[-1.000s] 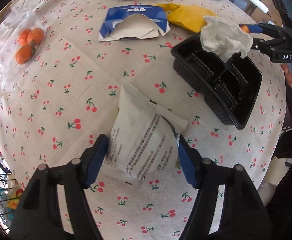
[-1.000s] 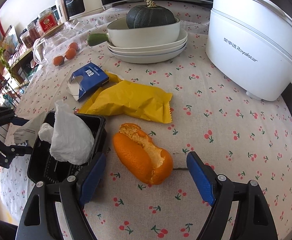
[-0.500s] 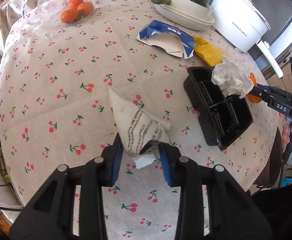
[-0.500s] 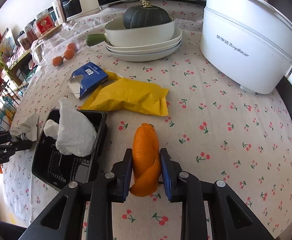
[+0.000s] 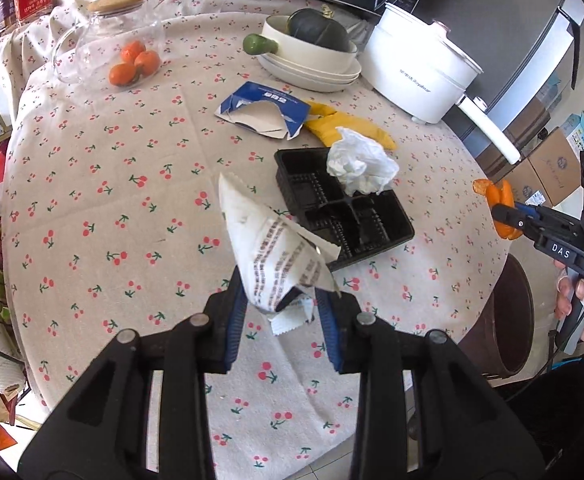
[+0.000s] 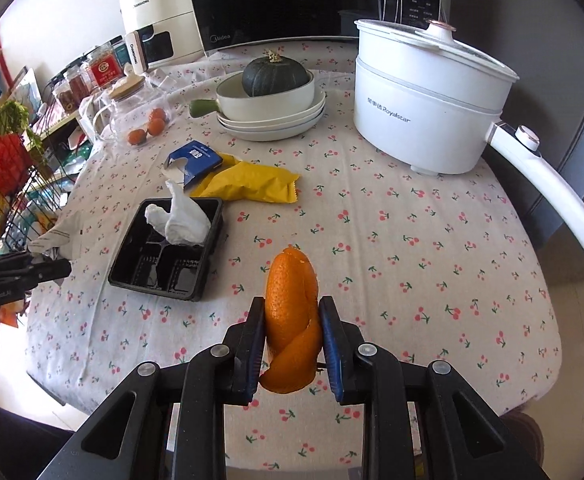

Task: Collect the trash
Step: 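Carry the packet and orange peel over the brown bin and release both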

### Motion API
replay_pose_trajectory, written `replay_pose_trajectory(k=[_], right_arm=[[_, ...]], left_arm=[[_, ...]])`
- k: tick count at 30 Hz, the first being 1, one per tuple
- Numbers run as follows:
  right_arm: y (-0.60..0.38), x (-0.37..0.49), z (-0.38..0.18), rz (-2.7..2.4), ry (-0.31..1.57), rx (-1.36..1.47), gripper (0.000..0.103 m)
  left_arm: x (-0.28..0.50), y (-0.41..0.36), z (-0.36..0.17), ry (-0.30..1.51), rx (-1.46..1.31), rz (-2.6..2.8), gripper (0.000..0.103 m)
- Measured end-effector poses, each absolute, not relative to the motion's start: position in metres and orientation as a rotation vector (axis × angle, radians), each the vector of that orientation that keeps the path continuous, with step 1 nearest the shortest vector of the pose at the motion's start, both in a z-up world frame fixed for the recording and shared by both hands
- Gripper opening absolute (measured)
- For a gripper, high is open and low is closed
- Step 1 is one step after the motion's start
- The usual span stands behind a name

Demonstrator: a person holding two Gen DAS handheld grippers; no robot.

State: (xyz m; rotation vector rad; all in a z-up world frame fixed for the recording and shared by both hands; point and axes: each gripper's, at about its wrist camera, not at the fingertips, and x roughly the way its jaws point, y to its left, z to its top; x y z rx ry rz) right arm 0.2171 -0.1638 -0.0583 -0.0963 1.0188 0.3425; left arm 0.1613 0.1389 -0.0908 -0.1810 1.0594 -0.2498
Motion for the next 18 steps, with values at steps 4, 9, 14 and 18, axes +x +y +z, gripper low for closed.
replay_pose_trajectory(k=[4, 9, 14, 18], right_arm=[[-0.178, 0.188, -0.042, 0.344, 0.973, -0.081, 0.027], [-0.200, 0.153, -0.034, 0.329, 0.928, -0.043, 0.027], [-0.225, 0.127, -0.035, 0.299, 0.912, -0.021, 0.027], [-0.248, 0.108, -0.039, 0.267, 0.904, -0.012, 0.027]], left_arm=[[0.148, 0.121, -0.079, 1.028, -0.175, -0.280, 0.036], [0.133, 0.091, -0.067, 0.993, -0.159, -0.328, 0.036], [0.118, 0.052, -0.062, 0.968, -0.098, -0.395, 0.036], [0.111, 0.019, -0.061, 0.955, -0.043, -0.452, 0.036]])
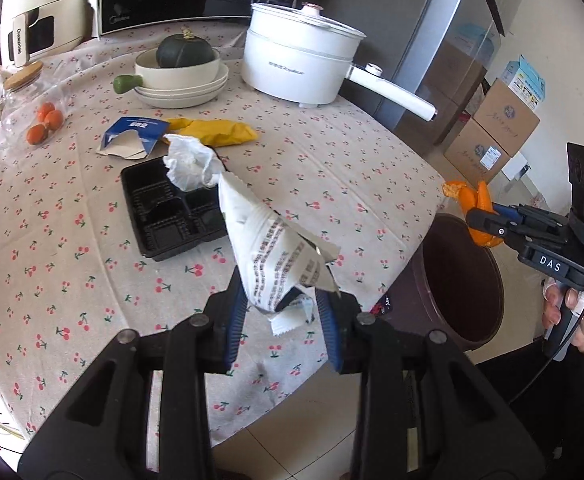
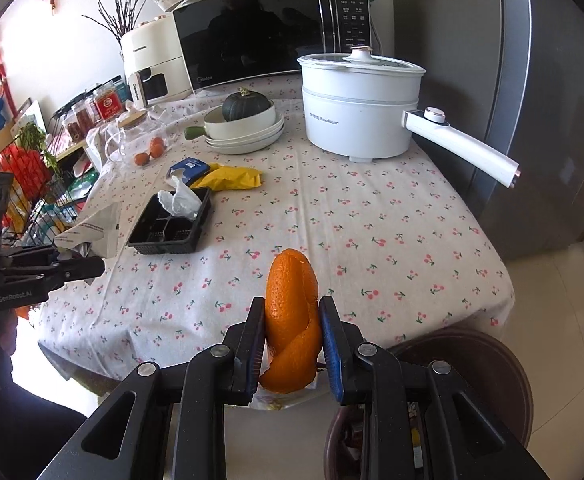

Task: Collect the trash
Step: 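Carry the packet and orange peel over the brown bin and release both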

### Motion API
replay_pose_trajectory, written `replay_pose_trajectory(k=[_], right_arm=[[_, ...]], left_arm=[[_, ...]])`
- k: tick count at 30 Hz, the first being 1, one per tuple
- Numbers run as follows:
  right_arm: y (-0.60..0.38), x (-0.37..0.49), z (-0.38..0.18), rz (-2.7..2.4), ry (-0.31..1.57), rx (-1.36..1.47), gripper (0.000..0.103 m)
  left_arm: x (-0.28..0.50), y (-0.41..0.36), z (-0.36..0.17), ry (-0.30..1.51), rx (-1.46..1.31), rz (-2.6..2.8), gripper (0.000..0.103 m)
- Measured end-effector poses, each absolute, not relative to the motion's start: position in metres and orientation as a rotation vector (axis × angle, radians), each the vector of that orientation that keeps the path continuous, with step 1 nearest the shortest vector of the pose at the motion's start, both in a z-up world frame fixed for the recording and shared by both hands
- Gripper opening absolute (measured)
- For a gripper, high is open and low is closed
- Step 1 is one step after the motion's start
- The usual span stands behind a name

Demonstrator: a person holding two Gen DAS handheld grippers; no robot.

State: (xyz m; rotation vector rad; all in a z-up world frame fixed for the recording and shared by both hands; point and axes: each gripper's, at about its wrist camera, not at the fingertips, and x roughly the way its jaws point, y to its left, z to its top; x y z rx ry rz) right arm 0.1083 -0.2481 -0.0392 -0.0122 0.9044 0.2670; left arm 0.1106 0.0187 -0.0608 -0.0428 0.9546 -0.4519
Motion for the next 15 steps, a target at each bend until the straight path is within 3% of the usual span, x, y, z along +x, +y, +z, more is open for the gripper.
replay_pose_trajectory(k=[15], right_arm=[[-0.362, 0.040, -0.074, 0.065, 0.963, 0.077, 0.027]], left_arm=[[0.080, -0.150, -0.075, 0.956, 0.154, -0.751, 0.036]])
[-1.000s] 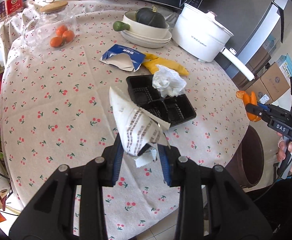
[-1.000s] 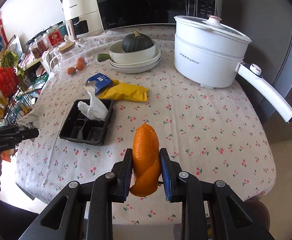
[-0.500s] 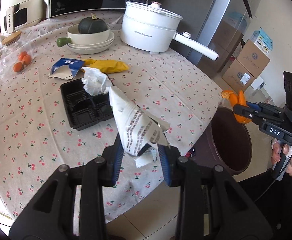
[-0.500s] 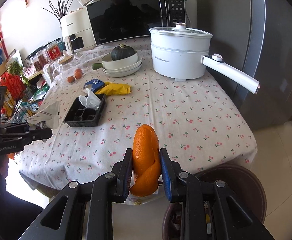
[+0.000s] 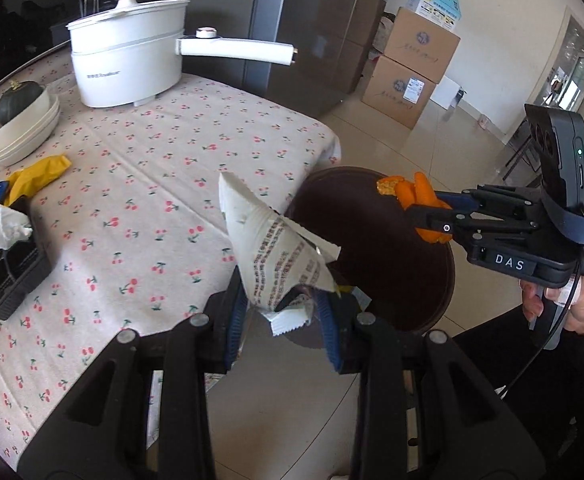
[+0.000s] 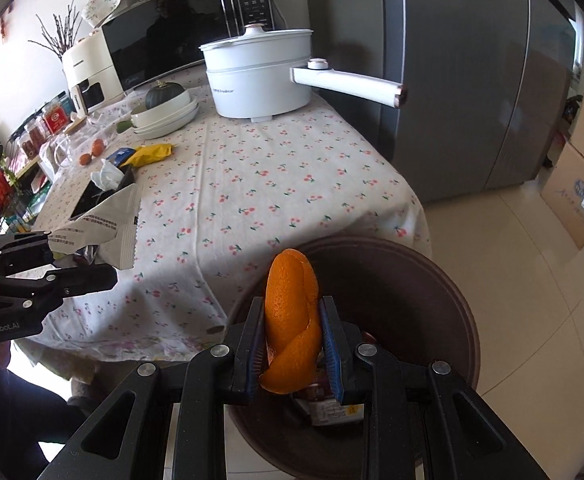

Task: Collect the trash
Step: 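Carry the packet and orange peel over the brown bin and release both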

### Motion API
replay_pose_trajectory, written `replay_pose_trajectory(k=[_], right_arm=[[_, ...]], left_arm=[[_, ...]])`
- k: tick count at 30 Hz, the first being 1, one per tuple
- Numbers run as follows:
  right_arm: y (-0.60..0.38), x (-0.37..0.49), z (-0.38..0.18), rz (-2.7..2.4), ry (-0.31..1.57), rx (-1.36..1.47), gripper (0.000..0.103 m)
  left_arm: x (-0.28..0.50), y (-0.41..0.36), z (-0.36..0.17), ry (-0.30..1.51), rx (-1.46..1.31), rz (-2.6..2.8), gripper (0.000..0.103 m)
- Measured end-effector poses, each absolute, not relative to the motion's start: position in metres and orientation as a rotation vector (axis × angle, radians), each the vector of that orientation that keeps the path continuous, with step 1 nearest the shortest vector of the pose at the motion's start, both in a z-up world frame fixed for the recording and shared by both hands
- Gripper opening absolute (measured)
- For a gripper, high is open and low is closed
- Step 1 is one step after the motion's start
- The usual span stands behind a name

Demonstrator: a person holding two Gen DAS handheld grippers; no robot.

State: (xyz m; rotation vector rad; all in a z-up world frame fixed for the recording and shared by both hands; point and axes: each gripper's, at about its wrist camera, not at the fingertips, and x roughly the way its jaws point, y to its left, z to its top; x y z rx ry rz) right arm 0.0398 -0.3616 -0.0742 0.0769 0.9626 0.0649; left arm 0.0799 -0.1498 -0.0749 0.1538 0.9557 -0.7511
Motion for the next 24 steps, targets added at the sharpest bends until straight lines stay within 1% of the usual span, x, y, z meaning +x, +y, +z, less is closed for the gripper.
replay_pose_trajectory(k=[7, 12, 15, 17, 19, 22, 23, 24], right_arm=[[-0.412, 0.011, -0.090, -0.038, 1.001, 0.145, 0.027], [-0.428, -0.003, -0.091, -0.071, 0.996, 0.158, 0.027], [-0.431, -0.006, -0.090, -0.076, 0.994, 0.163, 0.027], [-0.431, -0.007, -0.090, -0.072, 0.993, 0.165, 0.027], [-0.430, -0.006, -0.089, -0.069, 0.992, 0.162, 0.027], [-0.428, -0.005, -0.091, -0.067, 1.000, 0.157, 0.027], [-0.427, -0.004, -0.092, -0.065, 1.003, 0.157, 0.027], [-0.426, -0.003, -0.094, -0.064, 1.007, 0.155, 0.027]], left_arm=[[0.069, -0.208, -0.097, 0.989, 0.223, -0.849, 0.036], [0.071, -0.233, -0.115, 1.011, 0.252, -0.887, 0.036], [0.070, -0.242, -0.123, 1.022, 0.274, -0.896, 0.038], [0.070, -0.243, -0.124, 1.023, 0.286, -0.898, 0.043], [0.072, -0.241, -0.123, 1.031, 0.290, -0.888, 0.062], [0.072, -0.234, -0.119, 1.045, 0.265, -0.874, 0.076], [0.073, -0.229, -0.117, 1.049, 0.260, -0.865, 0.079], [0.073, -0.225, -0.115, 1.052, 0.255, -0.852, 0.083]])
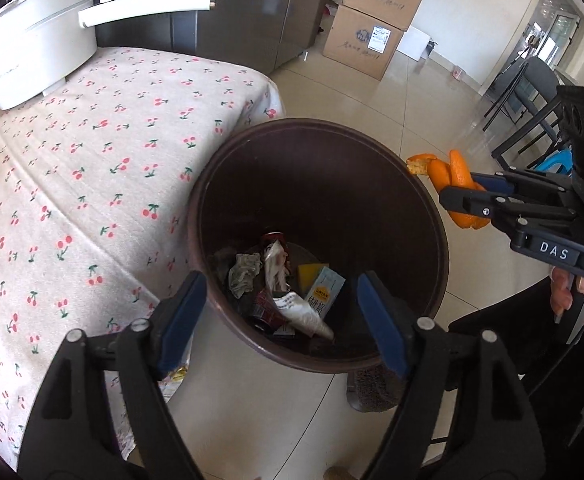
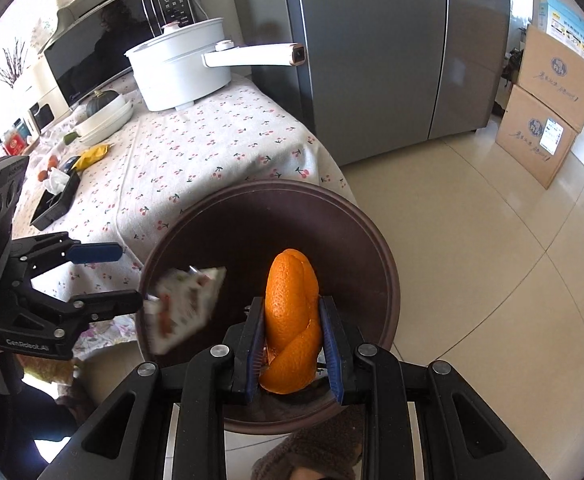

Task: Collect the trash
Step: 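Carry the packet and orange peel over the brown bin and release both, then move both tools back over the table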

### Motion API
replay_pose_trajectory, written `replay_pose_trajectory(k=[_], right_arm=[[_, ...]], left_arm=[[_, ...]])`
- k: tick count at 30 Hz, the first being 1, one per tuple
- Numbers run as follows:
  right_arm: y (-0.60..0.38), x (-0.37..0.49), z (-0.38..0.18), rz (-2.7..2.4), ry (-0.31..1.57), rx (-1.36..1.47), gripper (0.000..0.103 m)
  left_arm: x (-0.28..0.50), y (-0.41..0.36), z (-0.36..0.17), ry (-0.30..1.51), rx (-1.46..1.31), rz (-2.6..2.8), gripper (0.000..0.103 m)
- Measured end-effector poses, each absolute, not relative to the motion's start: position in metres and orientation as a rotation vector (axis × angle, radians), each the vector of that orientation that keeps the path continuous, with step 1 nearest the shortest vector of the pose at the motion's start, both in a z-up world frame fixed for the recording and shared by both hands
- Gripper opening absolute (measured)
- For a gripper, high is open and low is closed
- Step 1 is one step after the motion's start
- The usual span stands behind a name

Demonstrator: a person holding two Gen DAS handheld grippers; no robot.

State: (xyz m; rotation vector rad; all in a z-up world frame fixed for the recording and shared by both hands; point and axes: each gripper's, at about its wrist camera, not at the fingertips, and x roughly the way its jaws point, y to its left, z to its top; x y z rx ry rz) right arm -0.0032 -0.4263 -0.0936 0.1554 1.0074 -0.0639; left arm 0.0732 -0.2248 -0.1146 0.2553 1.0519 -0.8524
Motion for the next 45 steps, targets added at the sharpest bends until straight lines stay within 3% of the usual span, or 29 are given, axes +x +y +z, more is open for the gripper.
replay_pose_trajectory(k=[7, 15, 16, 17, 19, 45], right_arm=[[-0.417, 0.003, -0.102, -0.060, 1.036, 0.135, 0.027], [-0.406, 0.013, -0.108, -0.059, 1.061, 0.125, 0.030], [-0.405, 0.014, -0.108, -0.060, 1.066, 0.132, 0.038], [-0.404, 0.015, -0.108, -0.065, 1.067, 0.143, 0.056], [-0.402, 0.016, -0.105, -0.065, 1.049, 0.158, 0.073], [-0.306, 0.061, -0.086, 0.089, 1.029, 0.070, 0.084]], left_arm=[[0.080, -0.186, -0.105, 1.062, 0.220, -0.720, 0.098], [0.080, -0.149, -0.094, 1.039, 0.209, -0.625, 0.102], [0.079, -0.146, -0.092, 1.036, 0.208, -0.617, 0.102], [0.079, -0.145, -0.092, 1.035, 0.209, -0.610, 0.102], [0.081, -0.139, -0.090, 1.033, 0.207, -0.597, 0.102], [0.086, -0.010, -0.062, 1.017, 0.044, -0.344, 0.102]])
